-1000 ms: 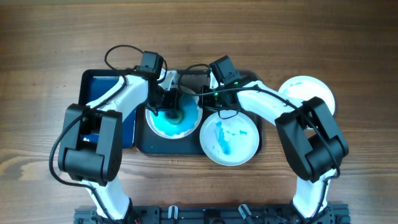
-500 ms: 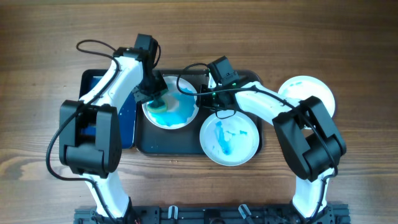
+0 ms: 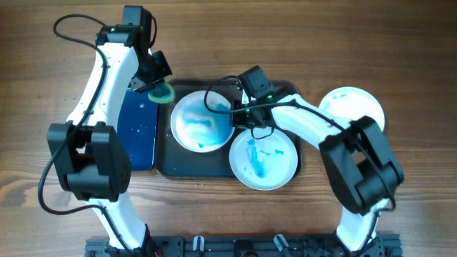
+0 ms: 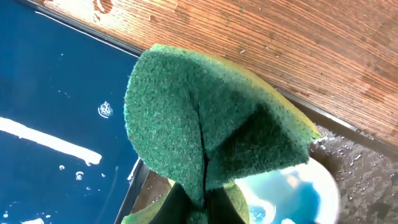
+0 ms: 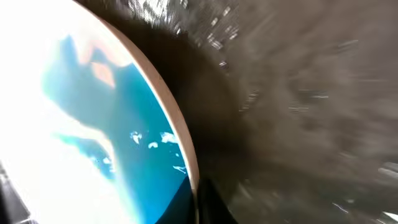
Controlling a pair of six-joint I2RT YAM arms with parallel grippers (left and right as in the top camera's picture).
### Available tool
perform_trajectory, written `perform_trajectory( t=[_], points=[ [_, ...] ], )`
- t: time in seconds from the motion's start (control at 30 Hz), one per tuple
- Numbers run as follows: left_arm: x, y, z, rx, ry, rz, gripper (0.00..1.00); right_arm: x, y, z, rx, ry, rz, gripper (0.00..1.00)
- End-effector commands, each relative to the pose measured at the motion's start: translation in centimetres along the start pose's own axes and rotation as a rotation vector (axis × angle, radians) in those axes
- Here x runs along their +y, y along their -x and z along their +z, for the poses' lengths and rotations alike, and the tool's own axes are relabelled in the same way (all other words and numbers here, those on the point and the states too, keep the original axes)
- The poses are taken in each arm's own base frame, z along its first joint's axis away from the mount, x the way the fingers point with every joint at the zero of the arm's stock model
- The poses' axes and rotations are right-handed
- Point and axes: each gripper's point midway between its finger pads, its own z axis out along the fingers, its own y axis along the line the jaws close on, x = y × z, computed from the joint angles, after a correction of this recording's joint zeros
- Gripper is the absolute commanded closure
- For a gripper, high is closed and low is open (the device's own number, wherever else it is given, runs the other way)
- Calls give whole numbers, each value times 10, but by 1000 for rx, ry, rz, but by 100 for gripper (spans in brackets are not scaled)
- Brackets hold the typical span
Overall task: Clean dirty plates on tray and stack at the side
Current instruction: 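Lift the plate with the right gripper and stack it on the side plate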
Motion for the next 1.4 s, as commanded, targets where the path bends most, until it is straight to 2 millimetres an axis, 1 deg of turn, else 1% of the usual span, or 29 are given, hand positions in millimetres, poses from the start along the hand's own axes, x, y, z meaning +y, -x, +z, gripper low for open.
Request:
perform_trajectory(
  t=[0.0,0.1,0.17,0.23,0.3,0.37,0.43,0.47,0.57,0.63,0.67,0.73,0.83,0.9,0.93,0.97,1.0,1.03,1.07,1.13,1.17,1.2,1.23,1.27,1.33,1.37],
  points=[
    [-2,9,-12,-41,-18,16,96,3,29,-61,-235,-174,-160,96],
    [-3,9,-12,-41,-18,18,96,-1,41,-112,-391,-343,-263,96],
    [-3,9,-12,-41,-18,17,96,0,45,-130,-447,-408,-314,96],
    [-3,9,-12,-42,-19,17,96,-1,49,-163,-566,-565,-364,96],
    [-3,9,-12,-41,-19,17,96,4,49,-180,-625,-659,-430,96],
    [-3,9,-12,-41,-18,17,96,12,47,-194,-682,-761,-501,96],
    [-3,9,-12,-41,-18,17,96,23,42,-217,-773,-921,-573,96],
    [-3,9,-12,-41,-18,17,96,32,39,-230,-825,-999,-609,96],
    [-3,9,-12,-41,-19,17,96,52,34,-257,-929,-1125,-637,95],
    [-3,9,-12,-41,-18,17,96,70,28,-282,-1006,-1224,-626,96],
    [-3,9,-12,-41,-18,17,96,76,27,-288,-1017,-1248,-626,96],
    [-3,9,-12,-40,-18,17,96,89,27,-293,-1017,-1247,-658,96],
    [-2,8,-11,-37,-17,17,96,97,28,-298,-1035,-1230,-654,96],
    [-2,7,-11,-33,-14,17,96,98,28,-299,-1041,-1225,-647,96],
    [-2,7,-11,-33,-14,17,96,98,29,-299,-1068,-1195,-607,96],
    [-2,7,-11,-33,-15,17,96,95,30,-299,-1113,-1149,-533,96],
    [-2,7,-11,-33,-15,17,96,93,31,-299,-1127,-1133,-508,96],
    [-2,7,-11,-33,-15,17,96,87,32,-296,-1153,-1107,-453,96],
    [-2,7,-11,-33,-14,17,96,81,33,-289,-1155,-1095,-444,96],
    [-2,7,-11,-33,-14,17,96,78,33,-260,-1100,-1027,-538,96],
    [-2,7,-11,-33,-14,17,96,78,33,-237,-1036,-950,-608,96],
    [-2,7,-11,-34,-14,17,96,75,32,-218,-974,-867,-630,96],
    [-2,7,-11,-33,-14,17,96,69,32,-201,-916,-787,-615,96],
    [-2,7,-11,-33,-14,17,96,61,32,-178,-823,-655,-571,96],
    [-2,7,-11,-33,-14,17,96,61,30,-146,-677,-411,-498,96],
    [-2,7,-11,-33,-15,17,96,63,28,-135,-615,-297,-439,96]
  ],
)
